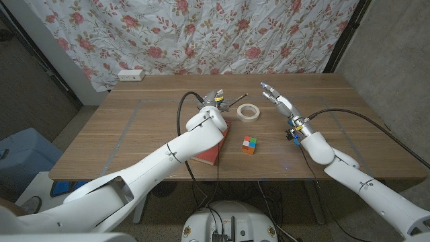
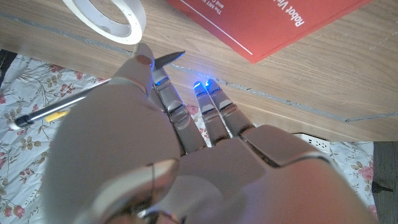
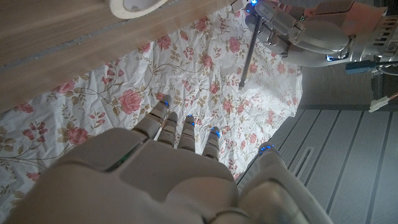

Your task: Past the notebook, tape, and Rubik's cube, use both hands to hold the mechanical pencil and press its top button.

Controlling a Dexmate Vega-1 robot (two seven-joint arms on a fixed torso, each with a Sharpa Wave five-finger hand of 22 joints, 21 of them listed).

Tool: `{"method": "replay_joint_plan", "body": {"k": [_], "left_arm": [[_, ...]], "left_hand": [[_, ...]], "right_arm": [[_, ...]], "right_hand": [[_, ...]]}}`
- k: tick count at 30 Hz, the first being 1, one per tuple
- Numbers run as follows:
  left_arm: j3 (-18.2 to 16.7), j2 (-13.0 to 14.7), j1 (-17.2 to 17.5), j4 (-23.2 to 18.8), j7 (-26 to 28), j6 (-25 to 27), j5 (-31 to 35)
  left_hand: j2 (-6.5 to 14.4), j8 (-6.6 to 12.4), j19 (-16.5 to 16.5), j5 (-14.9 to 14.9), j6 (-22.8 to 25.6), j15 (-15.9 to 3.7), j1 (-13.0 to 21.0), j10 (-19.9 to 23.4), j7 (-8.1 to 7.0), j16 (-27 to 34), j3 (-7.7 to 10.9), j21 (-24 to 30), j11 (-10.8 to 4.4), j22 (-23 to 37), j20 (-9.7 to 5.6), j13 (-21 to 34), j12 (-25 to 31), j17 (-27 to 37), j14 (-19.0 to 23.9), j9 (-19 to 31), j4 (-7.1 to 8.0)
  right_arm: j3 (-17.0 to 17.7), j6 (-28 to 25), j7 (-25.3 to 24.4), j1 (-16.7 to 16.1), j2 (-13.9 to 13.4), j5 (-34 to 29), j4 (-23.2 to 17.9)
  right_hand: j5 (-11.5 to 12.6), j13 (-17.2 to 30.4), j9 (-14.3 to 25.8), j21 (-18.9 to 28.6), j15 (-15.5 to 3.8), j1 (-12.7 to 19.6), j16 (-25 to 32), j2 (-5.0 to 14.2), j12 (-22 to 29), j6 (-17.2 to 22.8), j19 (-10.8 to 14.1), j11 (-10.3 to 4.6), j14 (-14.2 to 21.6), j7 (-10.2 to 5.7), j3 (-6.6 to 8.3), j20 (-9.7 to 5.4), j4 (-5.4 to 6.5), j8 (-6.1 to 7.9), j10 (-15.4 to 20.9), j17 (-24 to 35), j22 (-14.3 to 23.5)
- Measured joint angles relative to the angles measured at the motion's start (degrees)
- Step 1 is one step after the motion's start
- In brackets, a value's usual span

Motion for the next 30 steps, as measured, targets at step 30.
{"method": "replay_joint_plan", "body": {"k": [30], "left_arm": [[0.1, 0.8, -0.9, 1.1, 5.1, -2.4, -7.1]], "left_hand": [[0.3, -0.01, 0.1, 0.0, 0.0, -0.26, 0.2, 0.0, 0.02, 0.0, 0.00, 0.0, -0.01, 0.3, 0.10, -0.1, 0.1, 0.0, 0.3, 0.0, -0.01]], "right_arm": [[-2.6, -1.4, -1.9, 1.5, -0.4, -4.9, -0.1]], "right_hand": [[0.0, -0.3, 0.0, -0.2, 0.11, 0.0, -0.2, 0.00, 0.0, -0.8, -3.7, 0.61, -2.3, 0.20, 0.00, -0.21, 0.00, 0.33, -3.3, -0.2, 0.0]]}}
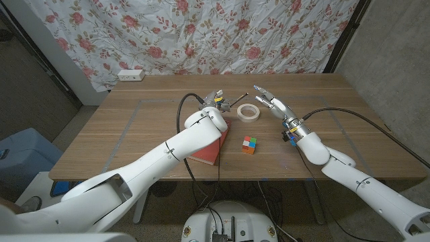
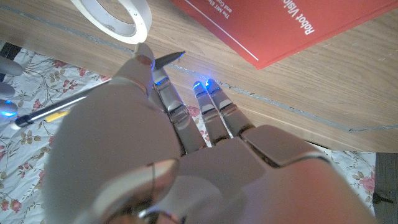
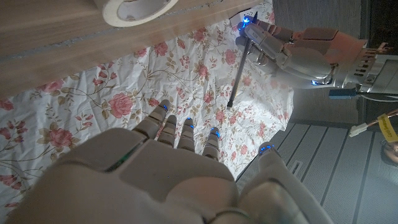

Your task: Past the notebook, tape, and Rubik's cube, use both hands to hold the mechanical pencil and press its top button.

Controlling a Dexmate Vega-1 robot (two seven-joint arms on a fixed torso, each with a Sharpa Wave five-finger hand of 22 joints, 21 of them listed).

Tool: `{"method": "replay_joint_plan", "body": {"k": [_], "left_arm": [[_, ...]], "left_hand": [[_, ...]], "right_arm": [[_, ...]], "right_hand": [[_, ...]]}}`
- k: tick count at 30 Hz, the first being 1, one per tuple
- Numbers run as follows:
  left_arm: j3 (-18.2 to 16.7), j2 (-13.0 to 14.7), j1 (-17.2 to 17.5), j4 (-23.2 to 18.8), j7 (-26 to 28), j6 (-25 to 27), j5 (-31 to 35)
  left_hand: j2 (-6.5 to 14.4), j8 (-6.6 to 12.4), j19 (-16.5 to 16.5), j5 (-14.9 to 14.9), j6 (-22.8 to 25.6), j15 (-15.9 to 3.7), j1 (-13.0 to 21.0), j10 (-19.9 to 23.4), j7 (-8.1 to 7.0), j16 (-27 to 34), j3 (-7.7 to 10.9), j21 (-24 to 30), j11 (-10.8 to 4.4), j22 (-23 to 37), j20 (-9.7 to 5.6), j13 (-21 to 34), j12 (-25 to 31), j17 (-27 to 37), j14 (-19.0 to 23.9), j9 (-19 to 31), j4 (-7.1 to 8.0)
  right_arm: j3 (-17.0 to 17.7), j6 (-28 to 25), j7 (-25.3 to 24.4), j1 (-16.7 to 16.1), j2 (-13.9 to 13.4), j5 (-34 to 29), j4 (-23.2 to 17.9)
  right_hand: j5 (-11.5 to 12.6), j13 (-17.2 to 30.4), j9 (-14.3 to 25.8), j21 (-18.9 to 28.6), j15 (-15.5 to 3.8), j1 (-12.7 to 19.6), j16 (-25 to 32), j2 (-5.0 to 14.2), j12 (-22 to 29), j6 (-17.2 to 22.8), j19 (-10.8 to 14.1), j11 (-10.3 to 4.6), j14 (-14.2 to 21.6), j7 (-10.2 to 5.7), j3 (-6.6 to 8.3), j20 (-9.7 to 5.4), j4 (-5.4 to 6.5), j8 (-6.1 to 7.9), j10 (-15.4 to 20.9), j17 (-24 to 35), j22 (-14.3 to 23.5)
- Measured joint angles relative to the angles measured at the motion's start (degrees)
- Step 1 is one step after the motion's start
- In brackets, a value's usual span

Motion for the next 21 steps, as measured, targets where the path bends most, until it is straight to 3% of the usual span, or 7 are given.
{"method": "replay_joint_plan", "body": {"k": [10, 12, 21], "left_arm": [[0.2, 0.2, -0.3, 0.4, 0.5, -0.4, -1.1], [0.3, 0.2, -0.4, 0.5, 0.6, -0.6, -1.4], [0.5, 0.2, -0.5, 0.8, 1.0, -1.0, -2.0]], "left_hand": [[0.0, -0.06, 0.0, 0.3, 0.0, 0.00, 0.0, 0.0, 0.00, 0.0, -0.29, 0.0, 0.00, 0.0, 0.00, 0.0, -0.1, 0.0, 0.0, 0.0, -0.16], [0.0, -0.17, 0.0, 0.3, 0.0, 0.00, 0.0, 0.0, -0.01, 0.0, -0.45, 0.0, 0.00, 0.0, 0.00, 0.0, -0.1, 0.0, 0.0, 0.0, -0.02], [-0.1, 0.02, 0.0, 0.3, 0.0, 0.00, 0.1, 0.3, 0.03, 0.0, -0.54, 0.0, 0.31, 0.0, 0.00, 0.0, -0.3, 0.0, 0.0, 0.0, -0.06]], "right_arm": [[-0.5, -0.6, -0.4, 0.0, -0.3, -0.9, -0.6], [-0.6, -0.7, -0.4, 0.0, -0.3, -1.0, -0.8], [-1.1, -1.2, -0.4, 0.1, -0.6, -1.6, -1.4]], "right_hand": [[0.0, 0.0, 0.0, 0.0, 0.22, -0.6, 0.0, 0.52, 0.0, 0.0, 0.0, 0.42, -0.2, 0.00, 0.00, 0.00, 0.00, 0.00, -0.4, 0.0, 0.0], [0.0, 0.0, 0.0, 0.3, 0.41, -1.3, 0.0, -0.24, 0.0, 0.0, 0.0, 0.54, -0.4, 0.00, 0.00, 0.00, 0.00, 0.00, -0.3, 0.0, 0.0], [0.0, 0.0, 0.0, 0.3, 0.41, -1.3, 0.0, -0.22, 0.0, 0.0, 0.0, 0.95, -0.4, 0.00, 0.00, 0.00, 0.00, 0.00, -0.5, 0.0, 0.0]]}}
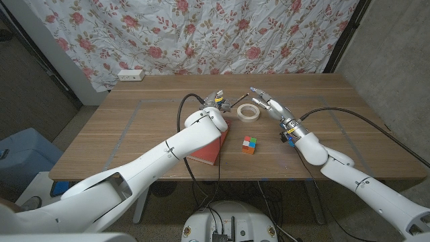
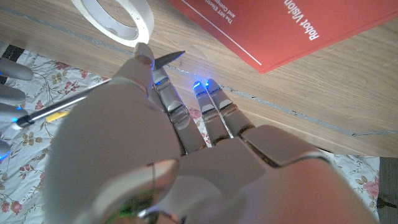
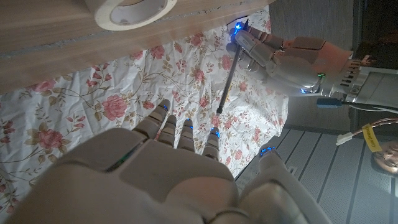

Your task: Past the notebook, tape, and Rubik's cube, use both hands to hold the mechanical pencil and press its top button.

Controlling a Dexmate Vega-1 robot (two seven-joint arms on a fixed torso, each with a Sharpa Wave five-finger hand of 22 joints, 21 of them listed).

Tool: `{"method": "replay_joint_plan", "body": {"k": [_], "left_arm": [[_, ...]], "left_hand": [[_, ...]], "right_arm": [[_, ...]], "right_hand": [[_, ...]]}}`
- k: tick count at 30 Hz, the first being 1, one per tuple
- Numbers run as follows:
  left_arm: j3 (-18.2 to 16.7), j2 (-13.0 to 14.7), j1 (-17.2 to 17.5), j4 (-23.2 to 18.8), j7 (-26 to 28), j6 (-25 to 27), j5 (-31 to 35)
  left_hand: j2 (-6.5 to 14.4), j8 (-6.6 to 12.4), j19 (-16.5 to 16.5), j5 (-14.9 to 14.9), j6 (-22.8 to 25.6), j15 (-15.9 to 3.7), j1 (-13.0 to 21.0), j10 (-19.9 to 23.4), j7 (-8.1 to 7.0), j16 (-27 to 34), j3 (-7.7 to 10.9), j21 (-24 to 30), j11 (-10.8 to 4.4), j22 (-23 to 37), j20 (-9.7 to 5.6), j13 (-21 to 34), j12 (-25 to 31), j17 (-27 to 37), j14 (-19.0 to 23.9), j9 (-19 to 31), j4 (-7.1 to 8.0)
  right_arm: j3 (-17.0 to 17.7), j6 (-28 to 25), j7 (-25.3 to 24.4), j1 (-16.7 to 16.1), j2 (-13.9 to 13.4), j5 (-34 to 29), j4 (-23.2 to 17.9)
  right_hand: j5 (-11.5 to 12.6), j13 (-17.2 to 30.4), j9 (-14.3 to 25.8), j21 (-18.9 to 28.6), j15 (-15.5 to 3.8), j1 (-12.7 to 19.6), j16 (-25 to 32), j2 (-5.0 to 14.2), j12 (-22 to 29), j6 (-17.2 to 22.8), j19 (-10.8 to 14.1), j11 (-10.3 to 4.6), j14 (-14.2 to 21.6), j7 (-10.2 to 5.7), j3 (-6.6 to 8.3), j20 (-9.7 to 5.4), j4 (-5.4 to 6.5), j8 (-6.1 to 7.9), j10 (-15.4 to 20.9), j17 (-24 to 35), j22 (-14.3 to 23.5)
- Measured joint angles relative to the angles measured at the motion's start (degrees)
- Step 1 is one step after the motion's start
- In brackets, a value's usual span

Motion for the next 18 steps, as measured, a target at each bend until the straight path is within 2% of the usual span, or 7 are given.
{"method": "replay_joint_plan", "body": {"k": [18], "left_arm": [[0.2, -0.1, -0.1, 0.3, 0.8, -0.3, -0.6]], "left_hand": [[0.0, 0.00, 0.0, 0.0, -0.3, 0.00, 0.0, 0.0, 0.27, 0.0, -0.01, 0.0, -0.01, 0.0, 0.00, 0.0, 0.1, 0.0, 0.0, 0.0, -0.01]], "right_arm": [[-0.9, -0.1, 0.7, 0.3, -0.1, -0.2, -0.3]], "right_hand": [[0.0, 0.0, 0.0, 0.2, 0.31, 0.0, 0.0, 0.00, 0.3, 0.3, -0.2, 0.20, -0.3, -0.33, -0.24, 0.20, 0.24, 0.00, -0.2, 0.0, 0.0]]}}
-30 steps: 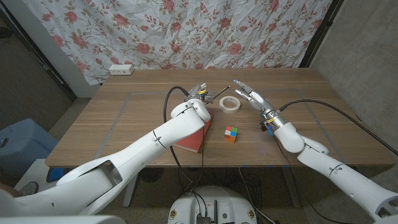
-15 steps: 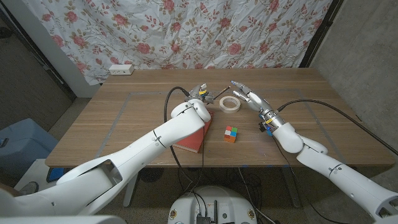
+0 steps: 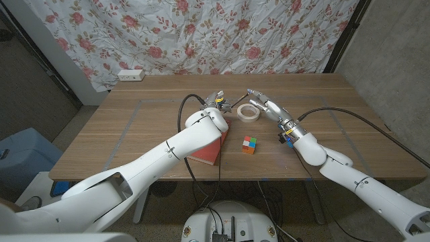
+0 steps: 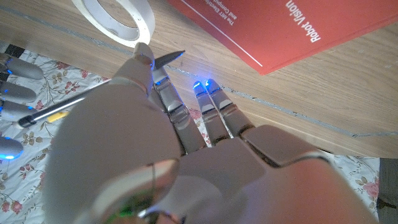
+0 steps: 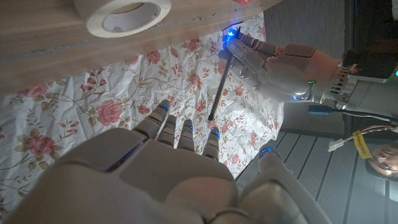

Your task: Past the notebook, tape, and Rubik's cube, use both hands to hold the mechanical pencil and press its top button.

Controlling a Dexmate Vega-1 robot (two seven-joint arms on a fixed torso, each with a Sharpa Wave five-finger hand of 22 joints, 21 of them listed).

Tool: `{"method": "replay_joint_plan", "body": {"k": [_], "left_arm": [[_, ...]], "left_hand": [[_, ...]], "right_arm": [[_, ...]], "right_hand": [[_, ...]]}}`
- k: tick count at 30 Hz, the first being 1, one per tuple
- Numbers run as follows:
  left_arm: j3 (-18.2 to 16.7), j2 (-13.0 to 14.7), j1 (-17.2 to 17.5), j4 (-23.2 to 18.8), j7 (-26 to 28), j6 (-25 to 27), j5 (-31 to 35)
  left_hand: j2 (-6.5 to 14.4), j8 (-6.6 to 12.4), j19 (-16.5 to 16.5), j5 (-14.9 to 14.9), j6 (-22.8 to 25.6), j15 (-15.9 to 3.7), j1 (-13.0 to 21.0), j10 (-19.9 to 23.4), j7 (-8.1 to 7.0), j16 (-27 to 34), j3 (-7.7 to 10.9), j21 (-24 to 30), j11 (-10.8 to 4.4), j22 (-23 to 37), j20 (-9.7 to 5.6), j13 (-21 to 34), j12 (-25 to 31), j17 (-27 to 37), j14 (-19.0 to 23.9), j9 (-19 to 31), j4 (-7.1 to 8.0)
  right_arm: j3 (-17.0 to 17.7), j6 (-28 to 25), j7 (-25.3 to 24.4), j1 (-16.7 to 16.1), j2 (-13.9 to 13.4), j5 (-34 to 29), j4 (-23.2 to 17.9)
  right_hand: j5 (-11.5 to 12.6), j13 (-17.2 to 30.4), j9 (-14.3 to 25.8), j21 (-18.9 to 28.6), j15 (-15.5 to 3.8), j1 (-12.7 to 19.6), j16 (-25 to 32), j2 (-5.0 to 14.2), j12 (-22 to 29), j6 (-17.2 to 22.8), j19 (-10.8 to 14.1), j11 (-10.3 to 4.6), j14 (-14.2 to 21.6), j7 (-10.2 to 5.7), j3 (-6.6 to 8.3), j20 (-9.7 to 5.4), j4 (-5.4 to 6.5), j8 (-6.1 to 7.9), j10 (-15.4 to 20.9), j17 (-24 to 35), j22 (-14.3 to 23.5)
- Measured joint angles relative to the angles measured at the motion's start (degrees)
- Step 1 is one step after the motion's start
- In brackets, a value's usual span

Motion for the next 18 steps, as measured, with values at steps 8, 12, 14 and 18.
{"method": "replay_joint_plan", "body": {"k": [8, 12, 14, 18], "left_arm": [[0.0, 0.2, 0.3, -0.1, 0.3, -0.3, -0.1], [0.0, 0.2, 0.4, -0.3, 0.4, -0.4, -0.1], [0.0, 0.2, 0.5, -0.3, 0.4, -0.4, -0.1], [0.0, 0.2, 0.5, -0.3, 0.4, -0.4, -0.1]], "left_hand": [[0.0, -0.01, 0.0, 0.0, 0.0, 0.00, 0.0, 0.0, 0.01, 0.0, 0.00, 0.0, 0.00, 0.0, 0.00, 0.0, 0.0, 0.0, 0.0, 0.0, -0.01], [0.1, -0.02, 0.0, 0.0, 0.2, 0.00, -0.1, 0.0, 0.21, 0.0, -0.01, 0.0, 0.00, 0.0, 0.00, 0.0, -0.1, 0.0, 0.0, 0.0, -0.01], [0.1, -0.03, 0.0, 0.0, 0.2, 0.00, -0.1, 0.0, 0.21, 0.0, -0.07, 0.0, 0.00, 0.0, 0.00, 0.0, -0.1, 0.0, 0.0, 0.0, -0.08], [0.1, -0.07, 0.0, 0.0, 0.2, 0.00, -0.1, 0.0, 0.20, 0.0, -0.07, 0.0, -0.01, 0.0, 0.00, 0.0, -0.1, 0.0, 0.0, 0.0, -0.08]], "right_arm": [[-0.2, 0.2, 0.6, 0.2, 0.1, 0.5, 0.4], [-0.3, 0.4, 0.9, 0.3, 0.2, 0.8, 0.6], [-0.3, 0.6, 1.0, 0.3, 0.2, 1.0, 0.7], [-0.3, 0.6, 1.0, 0.3, 0.3, 1.1, 0.8]], "right_hand": [[0.3, 0.0, 0.0, 0.0, 0.00, 0.0, 0.0, 0.00, 0.0, 0.2, -0.4, 0.00, 0.0, 0.22, 0.00, -0.42, 0.00, 0.41, 0.0, 0.0, 0.0], [0.3, 0.0, 0.0, 0.0, 0.00, 0.0, 0.0, 0.00, 0.0, 0.2, -0.4, 0.00, 0.0, 0.22, 0.00, -0.42, 0.00, 0.41, 0.0, 0.0, 0.0], [0.3, 0.0, 0.0, 0.0, 0.00, 0.0, 0.0, 0.00, 0.0, 0.2, -0.4, 0.00, 0.0, 0.22, 0.00, -0.42, 0.00, 0.41, 0.0, 0.0, 0.0], [0.3, 0.0, 0.0, 0.0, 0.00, 0.0, 0.0, 0.00, 0.0, 0.5, -0.4, 0.00, 0.0, -0.09, 0.00, -0.42, 0.00, 0.41, 0.0, 0.0, 0.0]]}}
